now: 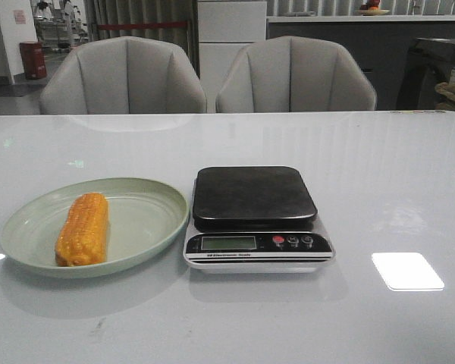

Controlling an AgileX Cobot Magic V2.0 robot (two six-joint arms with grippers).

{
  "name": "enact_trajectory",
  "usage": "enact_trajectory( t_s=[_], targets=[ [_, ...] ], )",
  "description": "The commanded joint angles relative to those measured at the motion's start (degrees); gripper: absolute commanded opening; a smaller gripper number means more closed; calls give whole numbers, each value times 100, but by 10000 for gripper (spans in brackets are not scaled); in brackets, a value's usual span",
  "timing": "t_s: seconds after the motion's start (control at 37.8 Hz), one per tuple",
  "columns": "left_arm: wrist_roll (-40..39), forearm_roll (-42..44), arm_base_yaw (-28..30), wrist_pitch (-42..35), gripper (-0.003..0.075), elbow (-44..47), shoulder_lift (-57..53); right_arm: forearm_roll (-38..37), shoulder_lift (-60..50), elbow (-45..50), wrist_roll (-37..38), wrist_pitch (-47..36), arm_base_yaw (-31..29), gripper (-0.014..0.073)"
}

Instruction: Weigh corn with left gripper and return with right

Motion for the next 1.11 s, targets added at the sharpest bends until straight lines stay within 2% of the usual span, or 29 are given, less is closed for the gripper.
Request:
enact_trajectory(
  t_s=[0.0, 0.19, 0.4, 0.5, 0.56, 1.08],
  targets=[
    [-3, -19, 445, -587, 114, -35, 64, -68, 45, -142, -56, -509, -30, 176],
    [-3, 223, 1744, -1106, 114, 338, 64, -68, 45, -142, -56, -509, -30, 176],
    [-3, 312, 3007, -2722, 114, 1246, 42, -68, 45, -142, -56, -509, -30, 176],
    [-3, 312, 3213, -3589, 114, 1718, -94, -68, 45, -142, -56, -509, -30, 176],
    [-3, 322, 3260, -3750, 114, 1889, -243, -68, 45, -142, -56, -509, -30, 176],
    [-3, 322, 3367, -3536, 114, 1953, -322, -68, 45, -142, -56, -499, -30, 176]
  ],
)
